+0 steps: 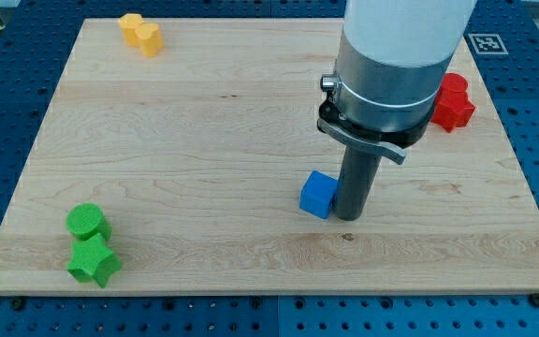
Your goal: Slide blue cube towards blue triangle
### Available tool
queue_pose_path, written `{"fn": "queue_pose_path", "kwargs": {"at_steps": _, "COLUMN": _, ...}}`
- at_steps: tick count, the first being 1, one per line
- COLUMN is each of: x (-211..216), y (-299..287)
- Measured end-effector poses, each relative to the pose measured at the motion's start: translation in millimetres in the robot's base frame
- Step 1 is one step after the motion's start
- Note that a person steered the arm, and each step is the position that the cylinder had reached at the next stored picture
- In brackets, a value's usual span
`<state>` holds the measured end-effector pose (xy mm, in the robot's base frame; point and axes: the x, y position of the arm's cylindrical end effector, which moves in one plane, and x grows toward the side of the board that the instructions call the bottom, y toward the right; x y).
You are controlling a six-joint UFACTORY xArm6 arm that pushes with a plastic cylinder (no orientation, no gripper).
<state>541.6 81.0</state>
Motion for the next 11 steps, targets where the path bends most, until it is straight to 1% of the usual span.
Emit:
{"fn": "queue_pose_path", "kwargs": {"at_steps": 1, "x": 8.7, "y": -3.9}}
{"fn": "queue_pose_path", "kwargs": {"at_steps": 2, "x": 22.0, "y": -24.9}}
{"fn": "queue_pose_path", "kwargs": {"at_steps": 3, "x": 22.0, "y": -65.1}}
{"fn": "queue_pose_path", "kwargs": {"at_steps": 4, "x": 18.7, "y": -75.2}}
{"fn": "queue_pose_path", "kwargs": {"at_steps": 6, "x": 15.4, "y": -29.2}}
{"fn": "queue_pose_path", "kwargs": {"at_steps": 8, "x": 4.7, "y": -33.4}}
{"fn": "queue_pose_path", "kwargs": {"at_steps": 9, "x": -8.9, "y": -34.8}}
{"fn": "queue_pose_path", "kwargs": {"at_steps": 11, "x": -53.2, "y": -34.8}}
